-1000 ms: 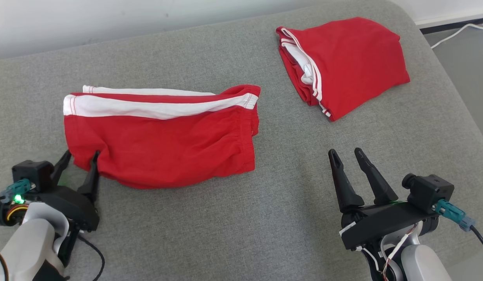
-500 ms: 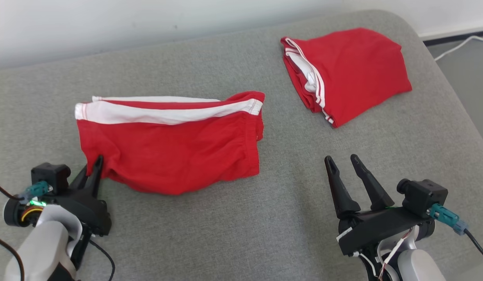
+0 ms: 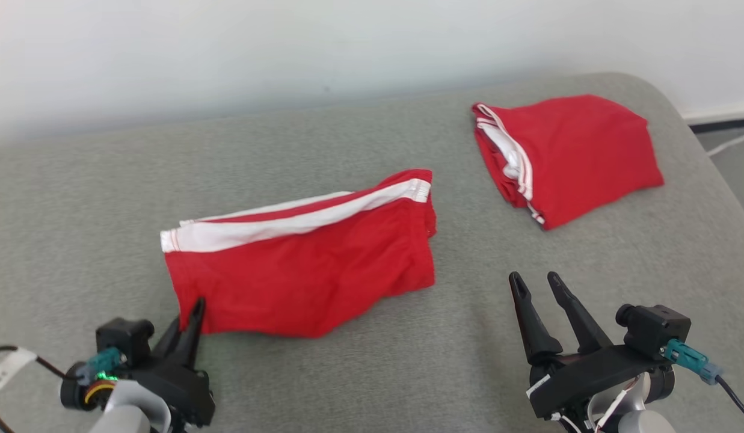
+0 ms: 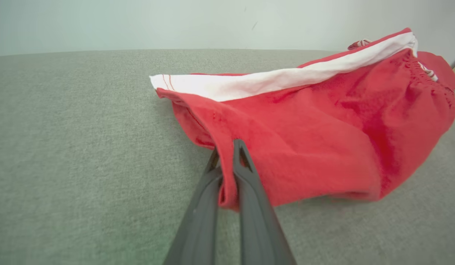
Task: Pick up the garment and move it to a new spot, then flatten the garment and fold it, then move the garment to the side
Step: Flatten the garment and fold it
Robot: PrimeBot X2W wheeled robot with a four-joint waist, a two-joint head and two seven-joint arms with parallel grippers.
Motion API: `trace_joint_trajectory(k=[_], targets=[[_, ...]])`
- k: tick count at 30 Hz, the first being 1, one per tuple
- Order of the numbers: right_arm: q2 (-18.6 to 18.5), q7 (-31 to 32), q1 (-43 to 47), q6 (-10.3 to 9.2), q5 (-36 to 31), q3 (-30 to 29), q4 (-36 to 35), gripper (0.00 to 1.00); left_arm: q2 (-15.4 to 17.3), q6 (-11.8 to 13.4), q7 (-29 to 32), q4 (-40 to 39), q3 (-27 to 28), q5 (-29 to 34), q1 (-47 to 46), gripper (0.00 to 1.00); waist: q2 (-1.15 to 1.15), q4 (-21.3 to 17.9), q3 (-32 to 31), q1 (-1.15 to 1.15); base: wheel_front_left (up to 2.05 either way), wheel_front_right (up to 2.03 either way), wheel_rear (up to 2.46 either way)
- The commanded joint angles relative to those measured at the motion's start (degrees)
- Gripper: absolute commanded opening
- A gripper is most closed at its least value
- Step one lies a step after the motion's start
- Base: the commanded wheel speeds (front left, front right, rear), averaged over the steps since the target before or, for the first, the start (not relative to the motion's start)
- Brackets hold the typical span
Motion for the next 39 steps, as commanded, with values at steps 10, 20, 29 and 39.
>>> trace_joint_trajectory(k=[10,20,29,39], targets=[[0.2,1.3,2.6,-0.01,0.5,-0.2,-0.7,1.0,0.6,1.3,-0.2,-3.9,0.2,-1.2,5.5,0.0,0.0,3.7,-2.6,0.01,0.0,0.0,0.0],[-0.9,0.2,2.6,-0.01,-0.4,0.9,-0.9,1.0,-0.3,3.2,-0.2,-6.9,2.7,-0.1,8.4,1.0,0.0,3.1,-3.1,0.01,0.0,0.0,0.0],[-1.9,-3.9,2.4,-0.01,-5.1,1.0,0.0,1.0,-2.0,5.9,-0.2,-20.9,11.2,6.0,16.5,1.0,0.0,4.7,-4.4,0.01,0.0,0.0,0.0],[-2.0,-6.6,3.2,-0.01,-8.1,-0.2,1.1,1.0,-5.1,8.3,-0.2,-32.5,16.9,12.1,24.9,1.0,0.0,6.1,-6.3,0.01,0.0,0.0,0.0]])
